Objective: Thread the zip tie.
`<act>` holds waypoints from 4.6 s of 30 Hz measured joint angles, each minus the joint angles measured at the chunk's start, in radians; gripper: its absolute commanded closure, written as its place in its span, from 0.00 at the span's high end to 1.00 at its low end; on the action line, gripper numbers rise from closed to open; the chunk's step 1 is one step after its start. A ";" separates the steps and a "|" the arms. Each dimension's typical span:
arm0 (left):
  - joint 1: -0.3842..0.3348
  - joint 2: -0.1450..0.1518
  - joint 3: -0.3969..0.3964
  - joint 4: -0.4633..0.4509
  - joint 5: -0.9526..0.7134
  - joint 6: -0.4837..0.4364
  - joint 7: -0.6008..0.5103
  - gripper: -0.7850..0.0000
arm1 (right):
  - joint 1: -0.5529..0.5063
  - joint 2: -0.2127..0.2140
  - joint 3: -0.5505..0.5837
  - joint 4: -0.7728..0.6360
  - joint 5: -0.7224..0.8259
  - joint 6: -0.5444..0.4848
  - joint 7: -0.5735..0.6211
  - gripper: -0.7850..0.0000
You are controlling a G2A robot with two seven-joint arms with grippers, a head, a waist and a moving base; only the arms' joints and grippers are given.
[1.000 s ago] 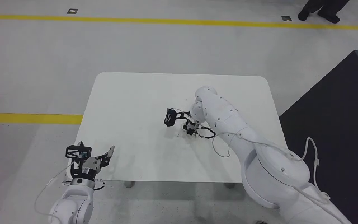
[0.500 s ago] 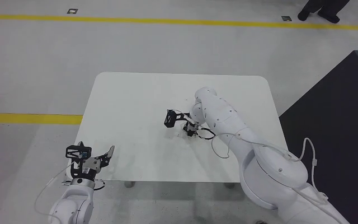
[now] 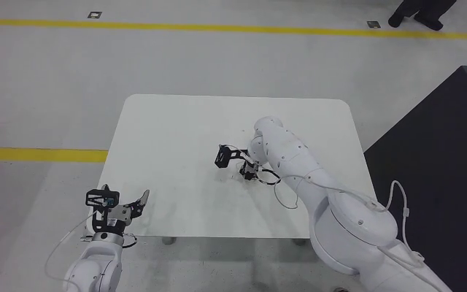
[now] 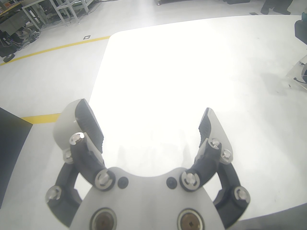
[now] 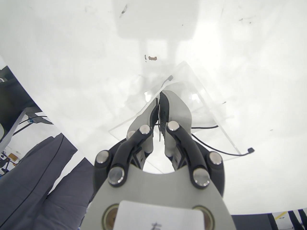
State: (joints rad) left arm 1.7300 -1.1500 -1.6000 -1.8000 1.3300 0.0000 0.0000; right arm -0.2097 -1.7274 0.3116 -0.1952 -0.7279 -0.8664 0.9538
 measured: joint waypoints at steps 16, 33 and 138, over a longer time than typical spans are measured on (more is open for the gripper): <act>0.000 0.000 0.000 0.000 0.000 0.000 0.000 1.00 | 0.021 0.047 -0.034 0.034 0.052 -0.147 -0.148 0.00; 0.000 0.000 0.000 0.000 0.000 0.000 0.000 1.00 | 0.021 0.233 -0.132 -0.198 0.233 -0.146 -0.146 0.00; 0.000 0.000 0.000 0.000 0.000 0.000 0.000 1.00 | 0.007 0.170 -0.114 -0.140 0.249 -0.146 -0.146 0.00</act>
State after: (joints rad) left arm 1.7300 -1.1500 -1.6000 -1.8000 1.3300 0.0000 0.0000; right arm -0.2023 -1.5577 0.1974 -0.3352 -0.4786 -1.0123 0.8082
